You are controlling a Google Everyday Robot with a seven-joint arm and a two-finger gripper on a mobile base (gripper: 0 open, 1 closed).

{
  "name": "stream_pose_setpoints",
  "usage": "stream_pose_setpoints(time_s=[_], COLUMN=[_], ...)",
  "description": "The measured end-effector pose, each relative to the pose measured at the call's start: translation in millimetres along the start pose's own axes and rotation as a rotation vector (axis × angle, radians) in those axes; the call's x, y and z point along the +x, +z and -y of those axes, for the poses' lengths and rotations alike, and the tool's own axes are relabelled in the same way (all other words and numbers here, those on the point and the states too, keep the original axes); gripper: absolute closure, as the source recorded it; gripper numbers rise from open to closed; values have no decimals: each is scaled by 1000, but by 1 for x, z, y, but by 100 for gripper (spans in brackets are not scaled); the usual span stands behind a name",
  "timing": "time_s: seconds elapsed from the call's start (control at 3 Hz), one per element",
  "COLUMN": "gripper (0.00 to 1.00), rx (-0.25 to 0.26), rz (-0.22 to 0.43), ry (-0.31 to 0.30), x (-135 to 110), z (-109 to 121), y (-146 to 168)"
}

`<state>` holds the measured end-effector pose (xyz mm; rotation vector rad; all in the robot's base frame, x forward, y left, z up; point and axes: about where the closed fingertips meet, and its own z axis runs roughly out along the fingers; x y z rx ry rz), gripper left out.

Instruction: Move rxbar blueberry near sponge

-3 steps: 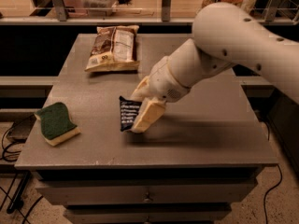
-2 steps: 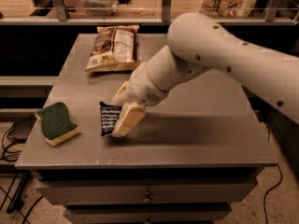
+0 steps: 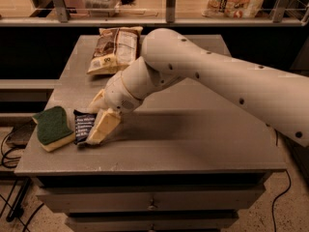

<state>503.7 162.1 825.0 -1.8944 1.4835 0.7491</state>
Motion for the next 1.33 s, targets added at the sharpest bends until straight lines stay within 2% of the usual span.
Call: stream_pose_setpoints(time_s=[0.67,1.0,1.33], gripper=[12,0,0], rx=[-2,-2,-2], rz=[1,1,1], ry=[-1,-2,-2], x=[-2,-2,-2], z=[0,0,0], y=[1,1,1])
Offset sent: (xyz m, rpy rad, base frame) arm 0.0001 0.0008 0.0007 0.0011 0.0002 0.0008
